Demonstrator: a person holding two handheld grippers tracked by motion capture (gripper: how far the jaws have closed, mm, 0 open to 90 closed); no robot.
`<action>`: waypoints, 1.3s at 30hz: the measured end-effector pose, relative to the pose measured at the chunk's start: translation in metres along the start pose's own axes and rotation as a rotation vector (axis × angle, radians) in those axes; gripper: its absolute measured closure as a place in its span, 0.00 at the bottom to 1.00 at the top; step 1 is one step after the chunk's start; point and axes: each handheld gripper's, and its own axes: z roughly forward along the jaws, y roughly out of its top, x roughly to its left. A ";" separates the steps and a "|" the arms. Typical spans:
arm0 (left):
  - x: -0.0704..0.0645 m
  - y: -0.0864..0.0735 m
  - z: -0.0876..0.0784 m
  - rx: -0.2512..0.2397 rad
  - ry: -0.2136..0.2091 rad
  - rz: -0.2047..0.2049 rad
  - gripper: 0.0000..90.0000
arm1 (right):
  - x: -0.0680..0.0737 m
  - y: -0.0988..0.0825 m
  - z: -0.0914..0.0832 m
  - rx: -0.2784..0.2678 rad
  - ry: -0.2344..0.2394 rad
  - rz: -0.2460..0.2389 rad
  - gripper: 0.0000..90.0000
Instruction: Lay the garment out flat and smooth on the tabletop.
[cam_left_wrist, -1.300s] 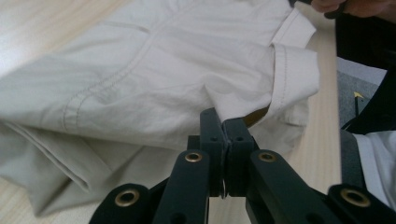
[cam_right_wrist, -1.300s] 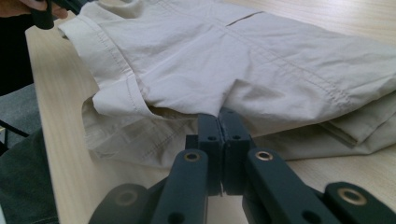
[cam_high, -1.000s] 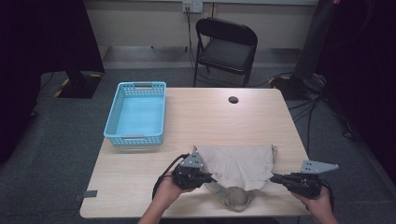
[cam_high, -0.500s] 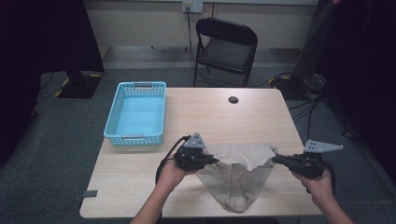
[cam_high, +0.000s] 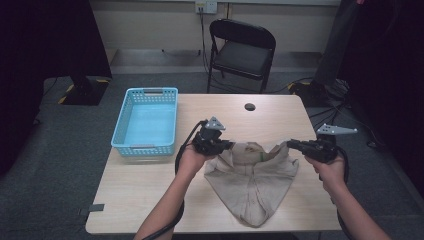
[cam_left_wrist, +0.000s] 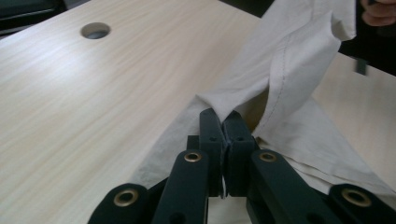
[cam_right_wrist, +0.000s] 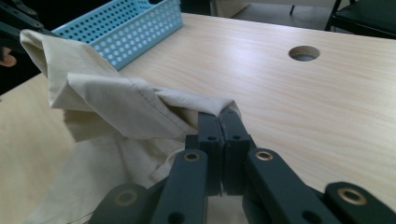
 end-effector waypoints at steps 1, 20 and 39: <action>0.005 0.002 0.003 0.000 0.004 -0.008 0.98 | -0.003 0.002 0.004 0.006 -0.006 0.000 0.99; 0.034 -0.001 0.038 -0.001 0.164 -0.082 0.09 | -0.013 0.008 0.049 0.039 -0.151 -0.084 0.16; -0.010 -0.064 0.056 0.081 0.064 -0.065 0.00 | 0.020 -0.051 0.046 0.110 -0.102 -0.105 0.02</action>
